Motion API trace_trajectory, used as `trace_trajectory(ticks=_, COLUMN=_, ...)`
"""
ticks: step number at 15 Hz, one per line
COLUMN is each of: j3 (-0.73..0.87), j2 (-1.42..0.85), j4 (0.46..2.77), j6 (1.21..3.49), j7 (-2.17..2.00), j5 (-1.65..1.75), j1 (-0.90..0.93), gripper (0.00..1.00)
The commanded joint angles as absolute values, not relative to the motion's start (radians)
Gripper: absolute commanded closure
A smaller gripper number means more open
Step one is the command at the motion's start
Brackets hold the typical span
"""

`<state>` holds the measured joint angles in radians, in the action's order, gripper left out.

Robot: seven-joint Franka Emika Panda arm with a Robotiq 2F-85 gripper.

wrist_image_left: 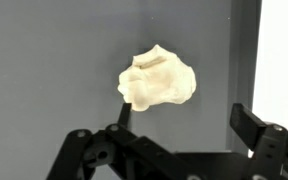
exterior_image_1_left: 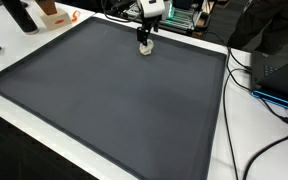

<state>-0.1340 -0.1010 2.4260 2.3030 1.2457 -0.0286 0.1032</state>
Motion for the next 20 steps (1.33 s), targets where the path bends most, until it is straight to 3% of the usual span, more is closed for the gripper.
trace_trajectory(ticks=1, j3=-0.143, j2=-0.092, j4=2.471, j6=2.375, j7=1.298, j5=-0.042, j1=0.096, gripper=0.0)
trace_trajectory(ticks=7, j3=-0.14, j2=-0.1, j4=2.51, j6=2.465, j7=1.31, j5=-0.009, j1=0.096, gripper=0.01)
trace_trajectory(ticks=8, j3=-0.139, j2=-0.102, j4=2.511, j6=2.474, j7=1.309, j5=-0.004, j1=0.096, gripper=0.05)
trace_trajectory(ticks=11, j3=-0.139, j2=-0.108, j4=2.514, j6=2.497, j7=1.305, j5=0.013, j1=0.097, gripper=0.36)
trace_trajectory(ticks=17, j3=-0.138, j2=-0.117, j4=2.506, j6=2.505, j7=1.299, j5=0.054, j1=0.098, gripper=0.83)
trace_trajectory(ticks=19, j3=-0.138, j2=-0.119, j4=2.502, j6=2.503, j7=1.3, j5=0.065, j1=0.098, gripper=0.98)
trace_trajectory(ticks=20, j3=-0.138, j2=-0.121, j4=2.5, j6=2.501, j7=1.3, j5=0.067, j1=0.098, gripper=1.0)
